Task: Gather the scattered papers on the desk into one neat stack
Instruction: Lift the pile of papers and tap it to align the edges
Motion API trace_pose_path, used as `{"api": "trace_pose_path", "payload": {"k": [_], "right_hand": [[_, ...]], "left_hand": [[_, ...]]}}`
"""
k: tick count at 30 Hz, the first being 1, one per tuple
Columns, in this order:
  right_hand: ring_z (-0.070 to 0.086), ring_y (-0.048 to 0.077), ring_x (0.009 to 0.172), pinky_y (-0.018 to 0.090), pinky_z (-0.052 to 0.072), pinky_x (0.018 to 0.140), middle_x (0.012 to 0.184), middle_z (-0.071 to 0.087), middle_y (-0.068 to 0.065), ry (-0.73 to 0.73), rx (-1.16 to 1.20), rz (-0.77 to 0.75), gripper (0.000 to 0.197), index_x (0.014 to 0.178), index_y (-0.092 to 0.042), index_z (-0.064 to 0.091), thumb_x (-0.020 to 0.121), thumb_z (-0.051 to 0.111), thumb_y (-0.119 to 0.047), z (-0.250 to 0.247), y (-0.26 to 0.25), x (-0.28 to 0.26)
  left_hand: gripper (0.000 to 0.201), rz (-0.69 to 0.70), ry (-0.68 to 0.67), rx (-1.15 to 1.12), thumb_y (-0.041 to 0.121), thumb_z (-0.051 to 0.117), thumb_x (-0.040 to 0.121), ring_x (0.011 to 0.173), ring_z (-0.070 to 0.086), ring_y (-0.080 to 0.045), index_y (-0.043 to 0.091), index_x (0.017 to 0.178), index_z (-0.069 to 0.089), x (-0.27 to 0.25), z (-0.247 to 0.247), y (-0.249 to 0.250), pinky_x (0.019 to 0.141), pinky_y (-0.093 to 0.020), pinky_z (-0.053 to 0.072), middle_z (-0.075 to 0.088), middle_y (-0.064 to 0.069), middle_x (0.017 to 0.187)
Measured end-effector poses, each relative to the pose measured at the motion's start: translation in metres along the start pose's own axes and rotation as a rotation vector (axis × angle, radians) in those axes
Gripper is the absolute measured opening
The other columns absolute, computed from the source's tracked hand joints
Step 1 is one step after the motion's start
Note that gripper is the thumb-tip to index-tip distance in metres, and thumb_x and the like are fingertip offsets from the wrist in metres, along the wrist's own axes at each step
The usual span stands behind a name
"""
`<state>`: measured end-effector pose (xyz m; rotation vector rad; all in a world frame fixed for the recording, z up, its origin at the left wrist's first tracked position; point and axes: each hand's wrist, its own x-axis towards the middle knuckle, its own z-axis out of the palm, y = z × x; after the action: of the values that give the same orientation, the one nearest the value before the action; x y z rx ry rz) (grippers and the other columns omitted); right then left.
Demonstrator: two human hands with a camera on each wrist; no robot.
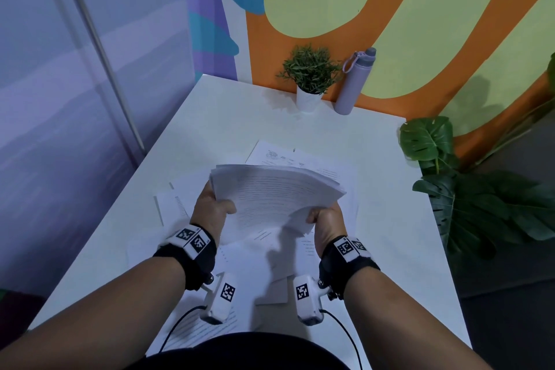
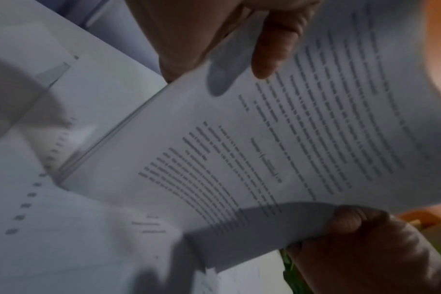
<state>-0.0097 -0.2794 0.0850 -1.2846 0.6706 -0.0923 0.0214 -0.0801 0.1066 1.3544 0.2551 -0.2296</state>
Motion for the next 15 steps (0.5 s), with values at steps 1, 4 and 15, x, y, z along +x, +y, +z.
{"api": "trace_pose_path", "payload": {"k": [1, 4, 15], "right_hand": [[0.047, 0.022, 0.075, 0.027, 0.038, 0.06, 0.08, 0.054, 0.002, 0.003, -0.008, 0.016, 0.082, 0.114, -0.01, 0.057, 0.036, 0.037, 0.004, 0.0, 0.002, 0.0], [0.045, 0.02, 0.075, 0.026, 0.036, 0.058, 0.081, 0.052, 0.002, 0.002, -0.023, 0.033, 0.085, 0.118, -0.012, 0.054, 0.036, 0.038, 0.004, 0.0, 0.007, 0.0], [0.048, 0.024, 0.077, 0.03, 0.038, 0.065, 0.082, 0.055, 0.005, -0.019, -0.011, 0.101, 0.043, 0.08, -0.014, 0.057, 0.041, 0.048, 0.0, 0.003, 0.021, 0.003]], "left_hand": [[0.059, -0.022, 0.005, 0.026, -0.005, 0.046, 0.049, 0.083, 0.05, -0.025, 0.013, 0.104, 0.054, 0.0, -0.001, -0.004, 0.068, -0.029, 0.041, 0.054, -0.006, 0.083], [0.058, -0.062, 0.023, 0.118, -0.007, 0.048, 0.05, 0.086, 0.052, -0.025, 0.018, 0.102, 0.056, 0.0, -0.003, -0.014, 0.069, -0.029, 0.044, 0.056, -0.007, 0.088], [0.036, -0.073, 0.114, 0.204, -0.006, 0.066, 0.073, 0.098, 0.062, -0.031, 0.012, 0.103, 0.059, 0.007, -0.004, -0.037, 0.078, -0.028, 0.047, 0.066, -0.012, 0.1]]}}
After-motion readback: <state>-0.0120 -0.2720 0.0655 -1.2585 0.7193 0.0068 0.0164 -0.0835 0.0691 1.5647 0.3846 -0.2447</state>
